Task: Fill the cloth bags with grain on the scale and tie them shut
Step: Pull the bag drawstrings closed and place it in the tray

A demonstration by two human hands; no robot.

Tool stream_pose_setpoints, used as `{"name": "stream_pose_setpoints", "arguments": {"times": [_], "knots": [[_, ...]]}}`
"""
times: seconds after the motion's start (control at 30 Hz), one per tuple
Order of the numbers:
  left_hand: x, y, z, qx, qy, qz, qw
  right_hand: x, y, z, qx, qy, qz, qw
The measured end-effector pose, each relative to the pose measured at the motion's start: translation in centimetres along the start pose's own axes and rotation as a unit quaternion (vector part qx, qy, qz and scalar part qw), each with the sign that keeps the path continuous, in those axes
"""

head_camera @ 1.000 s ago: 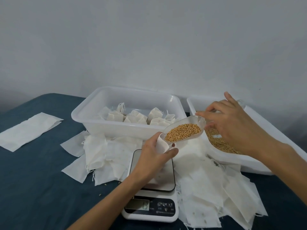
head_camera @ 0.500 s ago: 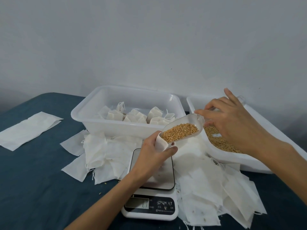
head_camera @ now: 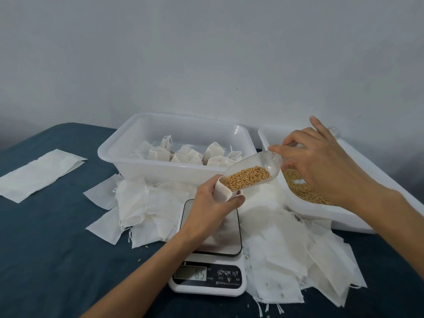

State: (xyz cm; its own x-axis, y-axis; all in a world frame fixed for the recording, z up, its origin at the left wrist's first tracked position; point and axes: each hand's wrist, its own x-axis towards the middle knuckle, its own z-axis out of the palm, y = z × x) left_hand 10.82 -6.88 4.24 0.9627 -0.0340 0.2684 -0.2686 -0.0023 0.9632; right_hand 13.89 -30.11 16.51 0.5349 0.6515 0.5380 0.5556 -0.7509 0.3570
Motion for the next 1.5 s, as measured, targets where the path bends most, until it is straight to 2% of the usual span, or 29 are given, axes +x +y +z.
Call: {"name": "stream_pose_setpoints", "arguments": {"times": [1.5], "knots": [[0.18,-0.36,-0.12,-0.008,0.001,-0.014,1.000,0.34,-0.25,-0.24,0.003,0.007,-0.011,1.000]]}}
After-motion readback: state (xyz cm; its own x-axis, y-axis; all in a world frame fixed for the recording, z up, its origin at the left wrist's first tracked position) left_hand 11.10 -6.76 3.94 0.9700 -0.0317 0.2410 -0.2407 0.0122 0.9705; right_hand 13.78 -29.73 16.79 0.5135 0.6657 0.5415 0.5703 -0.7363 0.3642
